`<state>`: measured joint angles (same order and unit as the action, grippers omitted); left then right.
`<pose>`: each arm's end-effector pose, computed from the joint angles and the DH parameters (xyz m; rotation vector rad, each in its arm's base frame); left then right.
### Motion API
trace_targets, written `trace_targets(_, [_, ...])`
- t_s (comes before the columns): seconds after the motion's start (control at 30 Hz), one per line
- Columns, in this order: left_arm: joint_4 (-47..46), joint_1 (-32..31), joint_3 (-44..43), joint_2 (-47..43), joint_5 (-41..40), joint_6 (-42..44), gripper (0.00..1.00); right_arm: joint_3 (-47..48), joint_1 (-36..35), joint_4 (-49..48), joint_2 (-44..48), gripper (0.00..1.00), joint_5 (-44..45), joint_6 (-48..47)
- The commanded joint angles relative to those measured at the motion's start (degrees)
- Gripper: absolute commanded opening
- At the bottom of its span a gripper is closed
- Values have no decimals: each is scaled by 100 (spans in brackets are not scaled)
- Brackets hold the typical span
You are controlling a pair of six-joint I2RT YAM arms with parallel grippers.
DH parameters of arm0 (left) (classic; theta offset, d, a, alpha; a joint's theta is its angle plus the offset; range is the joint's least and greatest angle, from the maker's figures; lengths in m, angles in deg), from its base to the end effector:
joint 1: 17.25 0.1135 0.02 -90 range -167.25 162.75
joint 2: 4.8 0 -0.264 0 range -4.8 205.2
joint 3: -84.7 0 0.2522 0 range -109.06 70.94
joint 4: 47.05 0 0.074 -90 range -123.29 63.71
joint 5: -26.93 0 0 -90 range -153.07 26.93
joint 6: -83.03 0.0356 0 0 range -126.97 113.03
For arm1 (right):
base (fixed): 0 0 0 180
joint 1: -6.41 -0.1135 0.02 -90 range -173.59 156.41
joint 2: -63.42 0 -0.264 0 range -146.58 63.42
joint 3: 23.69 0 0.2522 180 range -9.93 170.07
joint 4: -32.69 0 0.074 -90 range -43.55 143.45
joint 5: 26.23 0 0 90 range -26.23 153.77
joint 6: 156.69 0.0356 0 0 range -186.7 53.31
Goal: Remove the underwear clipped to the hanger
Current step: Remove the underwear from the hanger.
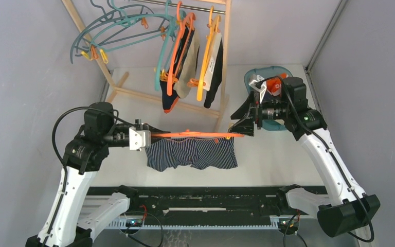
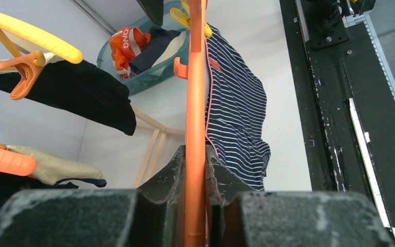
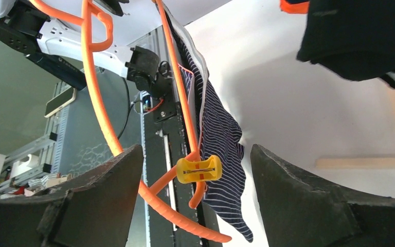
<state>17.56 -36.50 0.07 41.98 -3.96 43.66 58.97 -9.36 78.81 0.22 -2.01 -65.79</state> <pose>0.1039 -0.0687 0.4191 1.5043 1.0855 -0.6645 0.2009 0.0905 0.3934 -0.9630 1.7242 1.3377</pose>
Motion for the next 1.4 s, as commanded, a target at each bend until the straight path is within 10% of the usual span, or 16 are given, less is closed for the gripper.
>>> trace_targets(0.0, [-517,-44,144,-139,243,83,0,-130,-23,-207,-9,74,-330,7])
trace_targets(1.37, [-1402,-127,556,-74,242,-413,0,-254,63,-84,28,12,-125,-539])
